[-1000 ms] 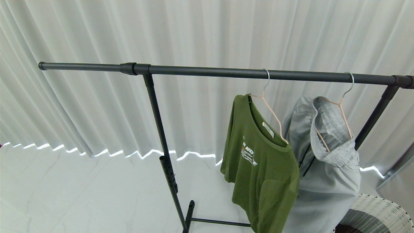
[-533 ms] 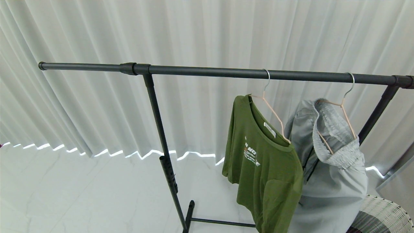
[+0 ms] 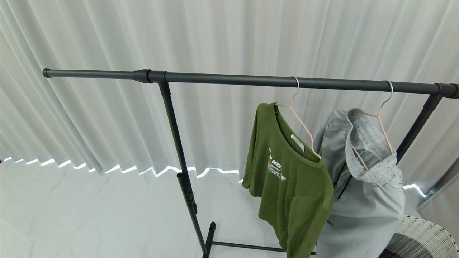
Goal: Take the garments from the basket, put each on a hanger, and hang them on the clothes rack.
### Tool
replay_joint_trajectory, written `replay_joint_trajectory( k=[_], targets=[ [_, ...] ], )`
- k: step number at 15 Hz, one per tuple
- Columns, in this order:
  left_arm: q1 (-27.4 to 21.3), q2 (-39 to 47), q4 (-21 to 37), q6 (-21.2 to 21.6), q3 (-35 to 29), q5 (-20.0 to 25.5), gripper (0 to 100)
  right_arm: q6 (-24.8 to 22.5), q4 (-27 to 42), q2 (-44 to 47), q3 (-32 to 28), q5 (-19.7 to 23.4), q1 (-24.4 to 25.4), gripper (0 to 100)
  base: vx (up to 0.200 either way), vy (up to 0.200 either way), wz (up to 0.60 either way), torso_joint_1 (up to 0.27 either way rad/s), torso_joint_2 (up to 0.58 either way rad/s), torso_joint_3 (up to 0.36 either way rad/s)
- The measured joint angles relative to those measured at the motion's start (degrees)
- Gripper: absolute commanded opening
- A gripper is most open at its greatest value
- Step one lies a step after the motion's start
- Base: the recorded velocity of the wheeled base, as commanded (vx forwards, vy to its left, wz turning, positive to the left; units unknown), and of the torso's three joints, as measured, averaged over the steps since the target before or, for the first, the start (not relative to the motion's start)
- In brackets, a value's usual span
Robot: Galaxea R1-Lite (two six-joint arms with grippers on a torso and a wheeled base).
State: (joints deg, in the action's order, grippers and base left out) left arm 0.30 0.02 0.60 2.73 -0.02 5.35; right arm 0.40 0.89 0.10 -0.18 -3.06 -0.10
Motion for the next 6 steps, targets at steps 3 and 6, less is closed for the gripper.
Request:
replay_joint_trajectory(
  k=[3, 6],
  targets=[
    [0.00, 0.00, 0.02, -0.02, 0.00, 0.00, 100, 0.02, 0.00, 0.00, 0.00, -0.02, 0.00, 100, 0.000, 0.000, 0.00, 0.000, 0.00, 0.000],
    [0.00, 0.00, 0.02, 0.00, 0.00, 0.01, 100, 0.28, 0.00, 0.00, 0.00, -0.09, 0.00, 100, 0.000, 0.000, 0.00, 0.000, 0.00, 0.000]
  ],
)
